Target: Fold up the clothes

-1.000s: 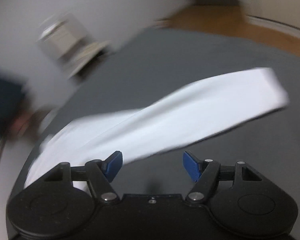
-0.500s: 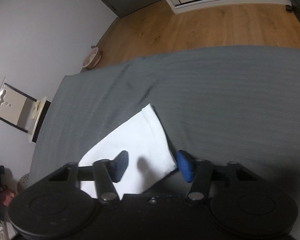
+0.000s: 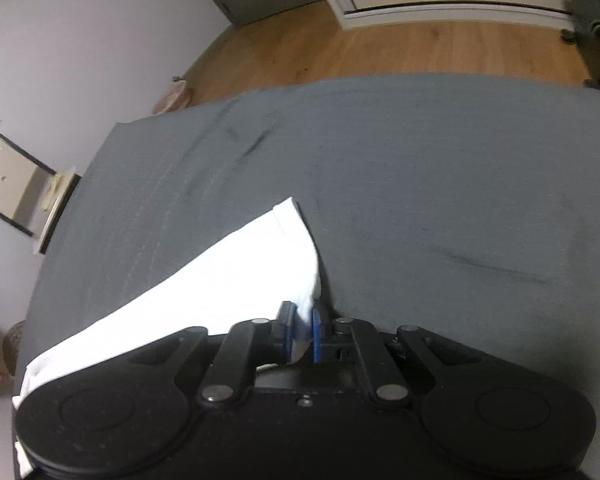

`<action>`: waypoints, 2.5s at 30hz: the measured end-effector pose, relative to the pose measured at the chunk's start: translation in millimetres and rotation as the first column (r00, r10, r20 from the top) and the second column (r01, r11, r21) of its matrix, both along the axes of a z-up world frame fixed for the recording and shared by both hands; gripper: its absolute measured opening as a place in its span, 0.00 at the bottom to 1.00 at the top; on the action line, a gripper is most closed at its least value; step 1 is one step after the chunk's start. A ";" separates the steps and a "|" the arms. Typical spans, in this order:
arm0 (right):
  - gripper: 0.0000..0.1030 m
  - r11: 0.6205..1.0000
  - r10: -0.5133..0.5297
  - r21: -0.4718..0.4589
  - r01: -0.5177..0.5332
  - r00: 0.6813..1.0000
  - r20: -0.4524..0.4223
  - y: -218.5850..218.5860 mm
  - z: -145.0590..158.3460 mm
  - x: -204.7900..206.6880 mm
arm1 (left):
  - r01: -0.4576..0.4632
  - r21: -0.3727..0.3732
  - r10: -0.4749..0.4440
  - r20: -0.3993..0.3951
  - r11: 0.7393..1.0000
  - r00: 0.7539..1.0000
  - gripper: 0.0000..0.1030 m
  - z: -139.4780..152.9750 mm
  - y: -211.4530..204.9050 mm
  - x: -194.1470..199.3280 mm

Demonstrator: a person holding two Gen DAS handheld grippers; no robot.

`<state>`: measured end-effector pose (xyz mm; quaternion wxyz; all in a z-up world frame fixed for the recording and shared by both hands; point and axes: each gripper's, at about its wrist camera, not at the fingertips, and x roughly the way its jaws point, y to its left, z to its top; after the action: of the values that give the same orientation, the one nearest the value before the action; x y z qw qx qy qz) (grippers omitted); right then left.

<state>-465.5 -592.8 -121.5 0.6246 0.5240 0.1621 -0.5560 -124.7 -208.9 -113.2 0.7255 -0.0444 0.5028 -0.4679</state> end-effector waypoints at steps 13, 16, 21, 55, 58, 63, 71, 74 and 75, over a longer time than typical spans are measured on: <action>0.37 0.912 0.353 -0.018 -0.410 0.806 -0.475 -71.1 41.2 81.4 | 0.055 -0.027 -0.054 0.018 0.998 0.998 0.05 -0.7 -7.5 3.3; 0.37 0.912 0.374 0.057 -0.405 0.769 -0.519 -82.2 33.9 80.4 | 0.052 -0.037 -0.051 0.029 0.998 0.998 0.05 1.6 -5.0 5.1; 0.36 0.903 0.415 0.105 -0.417 0.780 -0.469 -83.0 18.8 79.6 | 0.041 -0.044 -0.040 0.040 0.998 0.998 0.05 0.9 -4.1 6.5; 0.48 0.321 0.946 0.174 -0.931 0.324 -0.013 197.2 48.3 244.2 | 0.225 0.213 -0.227 -0.015 0.951 0.974 0.05 29.6 59.9 6.2; 0.46 0.220 0.973 0.322 -0.921 0.230 -0.007 232.1 18.1 275.0 | 0.250 0.303 -0.253 -0.031 0.919 0.967 0.05 30.1 83.1 4.8; 0.43 0.229 0.972 0.432 -0.872 0.229 -0.053 243.5 1.0 297.9 | 0.273 0.373 -0.286 -0.022 0.887 0.958 0.05 27.5 116.4 -5.8; 0.03 0.261 0.965 0.500 -0.826 0.213 -0.152 257.7 9.5 301.5 | 0.167 0.256 -0.120 -0.191 0.952 0.974 0.05 -7.4 117.6 6.3; 0.03 0.237 0.968 0.529 -0.815 0.149 -0.204 255.5 23.5 294.7 | 0.179 0.305 -0.123 -0.194 0.935 0.973 0.05 -19.4 109.4 5.1; 0.03 0.240 0.966 0.544 -0.804 0.139 -0.220 252.0 27.4 292.1 | 0.180 0.325 -0.120 -0.197 0.928 0.973 0.06 -22.8 108.0 5.5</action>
<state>-173.5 -340.9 -94.1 0.6722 0.2342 0.6851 -0.1547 -119.3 -100.8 -136.0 0.6375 0.0801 0.6395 -0.4222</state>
